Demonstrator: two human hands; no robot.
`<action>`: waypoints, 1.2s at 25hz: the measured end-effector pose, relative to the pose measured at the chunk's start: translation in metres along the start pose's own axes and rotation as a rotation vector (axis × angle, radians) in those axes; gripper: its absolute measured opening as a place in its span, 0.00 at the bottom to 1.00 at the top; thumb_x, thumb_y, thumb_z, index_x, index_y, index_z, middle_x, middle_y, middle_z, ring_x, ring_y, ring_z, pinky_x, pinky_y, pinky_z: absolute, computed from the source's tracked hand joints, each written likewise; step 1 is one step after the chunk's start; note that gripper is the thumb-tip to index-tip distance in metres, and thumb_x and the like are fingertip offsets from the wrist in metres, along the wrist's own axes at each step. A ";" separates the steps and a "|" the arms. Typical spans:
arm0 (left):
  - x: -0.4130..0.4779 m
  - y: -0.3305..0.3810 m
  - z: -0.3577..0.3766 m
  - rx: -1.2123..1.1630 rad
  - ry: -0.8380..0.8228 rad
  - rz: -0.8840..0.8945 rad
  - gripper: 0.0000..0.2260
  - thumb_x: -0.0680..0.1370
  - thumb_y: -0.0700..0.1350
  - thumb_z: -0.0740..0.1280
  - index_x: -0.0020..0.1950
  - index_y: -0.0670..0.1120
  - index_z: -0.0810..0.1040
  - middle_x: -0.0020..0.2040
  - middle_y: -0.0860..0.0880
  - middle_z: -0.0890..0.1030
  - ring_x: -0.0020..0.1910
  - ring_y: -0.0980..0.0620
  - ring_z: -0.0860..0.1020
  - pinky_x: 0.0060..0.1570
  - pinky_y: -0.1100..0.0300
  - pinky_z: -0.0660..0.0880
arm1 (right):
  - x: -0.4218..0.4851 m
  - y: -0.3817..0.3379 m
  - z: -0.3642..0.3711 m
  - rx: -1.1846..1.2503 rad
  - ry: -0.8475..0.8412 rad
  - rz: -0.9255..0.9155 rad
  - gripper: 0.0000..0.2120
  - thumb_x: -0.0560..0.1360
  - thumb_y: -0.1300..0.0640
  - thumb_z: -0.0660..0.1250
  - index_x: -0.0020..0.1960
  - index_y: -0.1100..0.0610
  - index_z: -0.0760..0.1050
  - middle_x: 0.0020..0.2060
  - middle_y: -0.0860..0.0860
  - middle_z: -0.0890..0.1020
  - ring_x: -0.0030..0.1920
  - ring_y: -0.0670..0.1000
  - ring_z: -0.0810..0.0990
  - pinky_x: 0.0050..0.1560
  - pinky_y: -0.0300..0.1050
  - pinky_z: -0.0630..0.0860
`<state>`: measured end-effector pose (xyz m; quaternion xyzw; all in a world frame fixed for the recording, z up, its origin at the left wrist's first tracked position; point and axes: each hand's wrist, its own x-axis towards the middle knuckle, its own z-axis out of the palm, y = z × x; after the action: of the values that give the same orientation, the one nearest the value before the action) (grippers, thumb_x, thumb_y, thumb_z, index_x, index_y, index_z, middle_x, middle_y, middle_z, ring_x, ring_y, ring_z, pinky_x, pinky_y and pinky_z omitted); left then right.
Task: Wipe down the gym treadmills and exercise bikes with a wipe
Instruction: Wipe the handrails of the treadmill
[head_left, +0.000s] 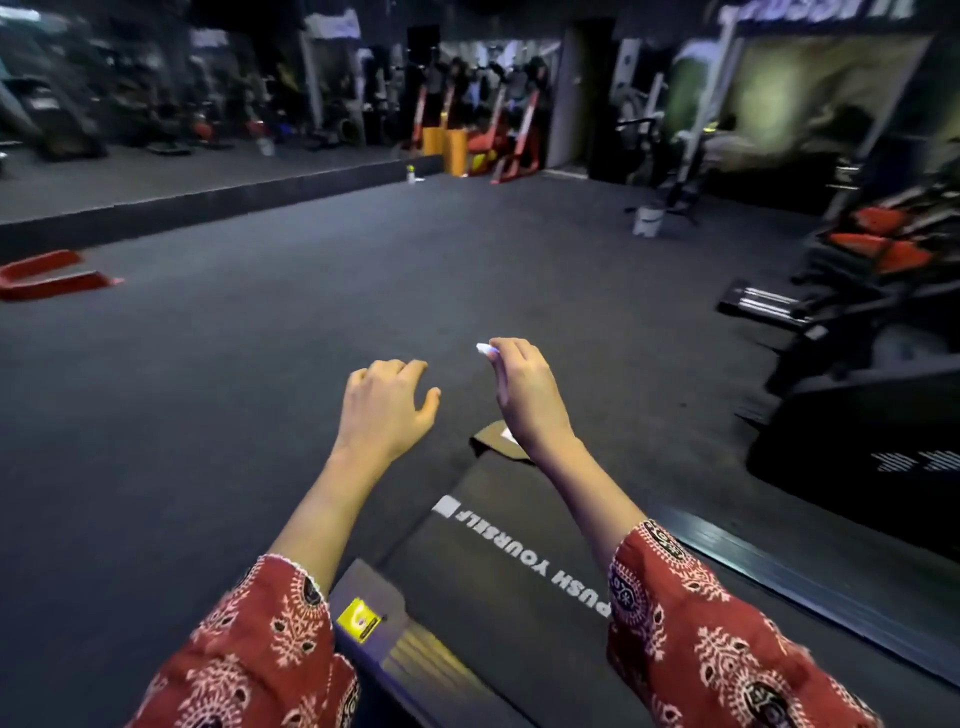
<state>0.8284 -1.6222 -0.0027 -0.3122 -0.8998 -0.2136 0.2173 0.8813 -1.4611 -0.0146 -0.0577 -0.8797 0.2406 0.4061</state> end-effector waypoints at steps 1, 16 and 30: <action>0.022 0.002 0.011 -0.030 -0.022 0.043 0.16 0.76 0.47 0.68 0.60 0.40 0.79 0.50 0.40 0.81 0.54 0.39 0.77 0.55 0.49 0.69 | 0.011 0.011 -0.001 -0.037 0.032 0.023 0.14 0.80 0.59 0.57 0.51 0.68 0.77 0.47 0.61 0.80 0.49 0.62 0.78 0.50 0.45 0.70; 0.172 0.131 0.154 -0.400 -0.280 0.519 0.18 0.78 0.50 0.65 0.64 0.43 0.76 0.56 0.42 0.80 0.59 0.42 0.74 0.58 0.51 0.66 | 0.048 0.143 -0.084 -0.156 0.625 0.609 0.09 0.80 0.65 0.61 0.50 0.66 0.79 0.46 0.52 0.83 0.44 0.46 0.80 0.50 0.35 0.74; 0.355 0.421 0.208 -0.579 -0.440 0.810 0.17 0.77 0.49 0.66 0.63 0.42 0.77 0.51 0.41 0.81 0.54 0.39 0.77 0.50 0.50 0.70 | 0.163 0.317 -0.282 0.041 1.018 1.138 0.09 0.78 0.58 0.60 0.47 0.57 0.79 0.41 0.46 0.79 0.51 0.55 0.80 0.53 0.53 0.79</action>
<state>0.7985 -1.0469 0.1193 -0.7184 -0.6360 -0.2817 -0.0060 0.9530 -1.0285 0.1050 -0.5983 -0.4142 0.3727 0.5758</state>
